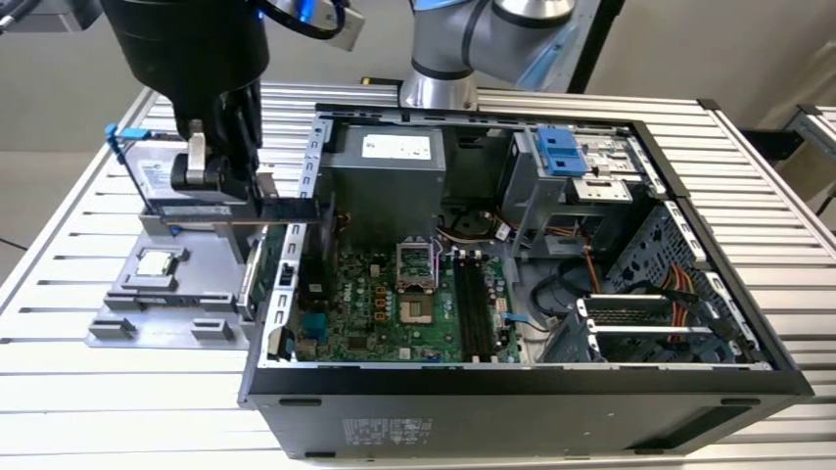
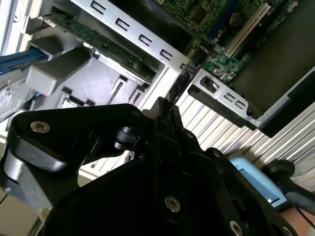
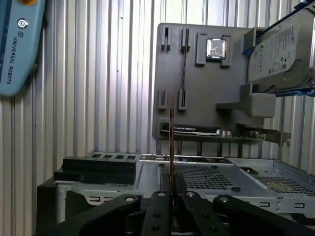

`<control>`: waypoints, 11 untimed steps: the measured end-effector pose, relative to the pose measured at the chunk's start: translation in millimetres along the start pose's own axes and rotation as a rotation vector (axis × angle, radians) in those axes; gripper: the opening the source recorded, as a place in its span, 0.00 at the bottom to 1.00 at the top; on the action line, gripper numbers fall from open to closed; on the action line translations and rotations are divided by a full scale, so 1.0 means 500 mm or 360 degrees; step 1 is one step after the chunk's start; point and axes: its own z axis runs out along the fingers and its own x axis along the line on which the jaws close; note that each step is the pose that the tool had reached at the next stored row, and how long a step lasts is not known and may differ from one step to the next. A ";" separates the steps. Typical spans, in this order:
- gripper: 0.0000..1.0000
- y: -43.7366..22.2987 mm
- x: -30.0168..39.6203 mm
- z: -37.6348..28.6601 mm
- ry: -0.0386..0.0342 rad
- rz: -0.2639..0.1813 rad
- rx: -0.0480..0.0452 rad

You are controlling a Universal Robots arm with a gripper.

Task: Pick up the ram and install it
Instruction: 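Pick up the ram and move it above insertion slot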

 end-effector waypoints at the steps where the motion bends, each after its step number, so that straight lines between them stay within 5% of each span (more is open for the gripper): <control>1: 0.00 -0.005 0.000 0.000 0.0000 0.0000 -0.0001; 11: 0.00 -0.052 0.001 -0.001 0.0000 0.0001 -0.0008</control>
